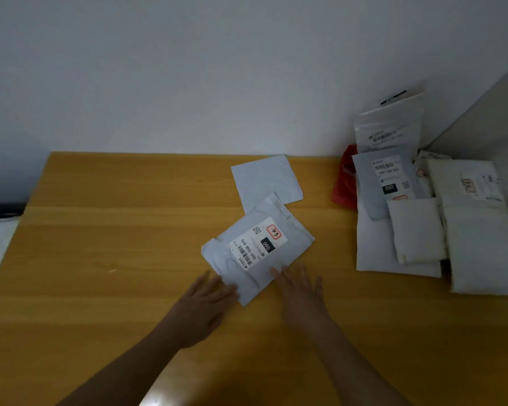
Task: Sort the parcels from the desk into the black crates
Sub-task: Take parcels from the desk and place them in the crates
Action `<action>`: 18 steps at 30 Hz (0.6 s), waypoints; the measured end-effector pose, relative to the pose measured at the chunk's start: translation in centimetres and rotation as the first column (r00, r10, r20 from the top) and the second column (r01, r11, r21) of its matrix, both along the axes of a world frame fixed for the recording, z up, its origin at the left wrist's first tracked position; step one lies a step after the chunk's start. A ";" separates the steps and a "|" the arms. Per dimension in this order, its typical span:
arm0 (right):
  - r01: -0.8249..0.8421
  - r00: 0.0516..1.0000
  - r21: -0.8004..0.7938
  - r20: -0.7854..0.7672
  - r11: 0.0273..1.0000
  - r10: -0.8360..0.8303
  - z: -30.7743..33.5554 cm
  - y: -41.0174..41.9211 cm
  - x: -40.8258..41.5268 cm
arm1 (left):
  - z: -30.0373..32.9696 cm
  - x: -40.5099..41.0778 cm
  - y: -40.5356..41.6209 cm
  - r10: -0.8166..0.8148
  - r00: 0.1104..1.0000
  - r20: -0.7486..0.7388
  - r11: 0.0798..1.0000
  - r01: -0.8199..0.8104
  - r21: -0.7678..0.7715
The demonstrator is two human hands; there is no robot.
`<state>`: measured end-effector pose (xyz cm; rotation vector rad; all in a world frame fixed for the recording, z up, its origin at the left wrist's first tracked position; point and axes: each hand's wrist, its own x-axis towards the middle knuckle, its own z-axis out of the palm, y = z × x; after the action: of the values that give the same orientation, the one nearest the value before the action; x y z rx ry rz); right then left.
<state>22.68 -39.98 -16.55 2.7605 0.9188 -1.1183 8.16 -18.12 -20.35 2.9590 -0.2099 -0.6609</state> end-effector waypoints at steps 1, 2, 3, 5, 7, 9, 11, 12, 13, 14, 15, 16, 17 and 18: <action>-0.010 1.000 -0.022 -0.011 1.000 0.010 0.0 -0.1 -0.6 | -0.1 -0.3 0.1 0.043 0.999 -0.008 0.999 -0.043 0.016; -0.017 1.000 -0.032 -0.015 0.999 0.017 -0.1 0.0 -1.1 | -0.2 -0.3 0.2 0.085 0.996 -0.005 0.995 -0.085 0.043; -0.026 0.999 -0.032 -0.019 0.999 0.025 0.0 0.3 -1.7 | -0.1 -0.3 0.5 0.133 0.991 0.003 0.989 -0.133 0.070; -0.034 0.997 0.021 -0.074 0.999 0.036 0.6 1.4 -2.4 | 0.5 0.1 1.5 0.250 0.967 0.041 0.960 -0.253 0.122; 0.012 0.983 0.157 -0.184 0.988 0.017 1.6 2.8 -2.8 | 1.2 0.6 2.6 0.384 0.922 0.045 0.909 -0.386 0.158; 0.054 0.984 0.306 -0.178 0.951 0.002 2.0 3.5 -3.1 | 1.6 0.4 3.1 0.431 0.900 0.063 0.888 -0.435 0.147; 0.048 0.999 0.366 -0.020 0.929 -0.044 1.2 3.7 -2.7 | 1.8 -0.6 2.9 0.383 0.923 0.029 0.918 -0.384 0.097; 0.050 0.996 0.339 0.048 0.939 -0.070 0.7 3.5 -2.3 | 1.5 -1.2 2.6 0.351 0.936 0.007 0.934 -0.351 0.062; 0.060 0.993 0.279 0.079 0.959 -0.085 0.3 3.2 -1.9 | 1.2 -1.8 2.1 0.326 0.945 -0.018 0.945 -0.325 0.029; 0.070 0.994 0.200 0.073 0.977 -0.086 -0.2 2.7 -1.7 | 0.9 -2.3 1.4 0.318 0.947 -0.041 0.948 -0.319 -0.012; 0.079 0.996 0.122 0.036 0.989 -0.084 -0.5 2.2 -1.7 | 0.6 -2.8 0.7 0.328 0.942 -0.069 0.942 -0.332 -0.056; 0.080 0.997 0.057 -0.014 0.995 -0.080 -0.6 1.8 -1.9 | 0.2 -3.2 0.1 0.344 0.935 -0.089 0.931 -0.352 -0.097; 0.067 0.996 0.007 -0.057 0.998 -0.067 -0.7 1.3 -2.3 | -0.2 -3.4 -0.5 0.373 0.919 -0.128 0.912 -0.388 -0.134; 0.038 0.996 -0.030 -0.083 0.999 -0.040 -0.9 0.9 -2.8 | -0.5 -3.5 -0.9 0.426 0.889 -0.168 0.876 -0.451 -0.168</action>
<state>19.86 -39.08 -17.42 2.7397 0.8529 -1.2522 4.66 -19.06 -20.85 2.6154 0.3772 -0.7053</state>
